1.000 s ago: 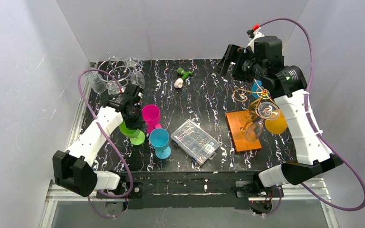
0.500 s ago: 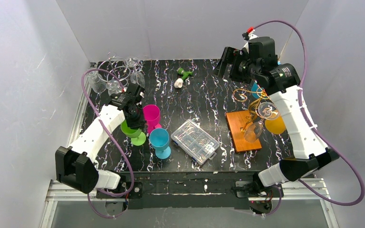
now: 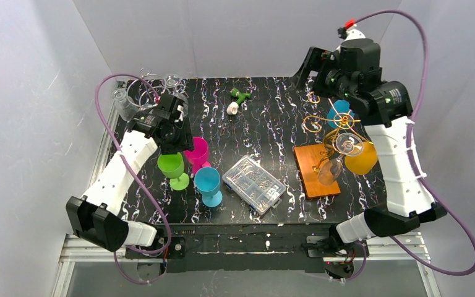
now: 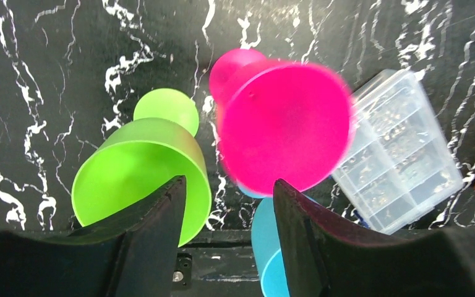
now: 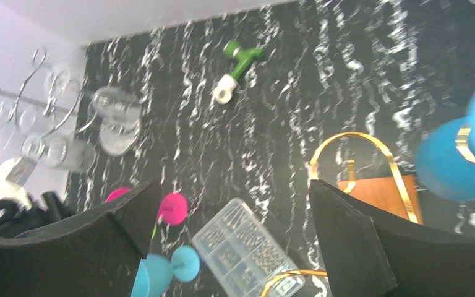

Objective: Take the wine glass off the wine glass rack
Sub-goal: Place the wine glass at the center of the board.

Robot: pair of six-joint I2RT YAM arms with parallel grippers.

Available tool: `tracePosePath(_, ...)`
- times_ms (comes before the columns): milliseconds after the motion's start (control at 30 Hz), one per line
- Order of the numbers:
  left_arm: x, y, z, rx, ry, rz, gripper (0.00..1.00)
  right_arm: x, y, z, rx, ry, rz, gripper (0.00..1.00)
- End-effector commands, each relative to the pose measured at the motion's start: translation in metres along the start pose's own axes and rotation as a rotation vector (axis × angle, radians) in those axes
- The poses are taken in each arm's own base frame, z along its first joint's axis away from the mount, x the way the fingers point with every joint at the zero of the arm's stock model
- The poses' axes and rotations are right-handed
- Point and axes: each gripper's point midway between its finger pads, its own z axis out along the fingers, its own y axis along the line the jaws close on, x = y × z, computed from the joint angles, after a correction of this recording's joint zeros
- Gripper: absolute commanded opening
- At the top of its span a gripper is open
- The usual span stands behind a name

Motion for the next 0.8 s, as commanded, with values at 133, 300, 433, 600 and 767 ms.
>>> tracePosePath(133,-0.018,-0.011,-0.037,0.089,-0.081,0.028,0.63,-0.050,-0.058,-0.061,0.335,-0.239,-0.039,0.98)
tracePosePath(300,-0.023,-0.017,-0.052,0.138,-0.116,0.032,0.73,-0.056,-0.079,-0.050,0.473,-0.246,-0.083,0.98)
tracePosePath(433,-0.023,-0.022,-0.060,0.171,-0.130,0.036,0.79,-0.067,-0.090,-0.042,0.562,-0.258,-0.115,0.98)
tracePosePath(600,-0.020,-0.026,-0.069,0.197,-0.145,0.038,0.83,-0.078,-0.109,-0.035,0.643,-0.263,-0.135,0.98)
tracePosePath(767,-0.019,-0.030,-0.069,0.209,-0.139,0.040,0.84,-0.082,-0.134,-0.031,0.711,-0.246,-0.132,0.98)
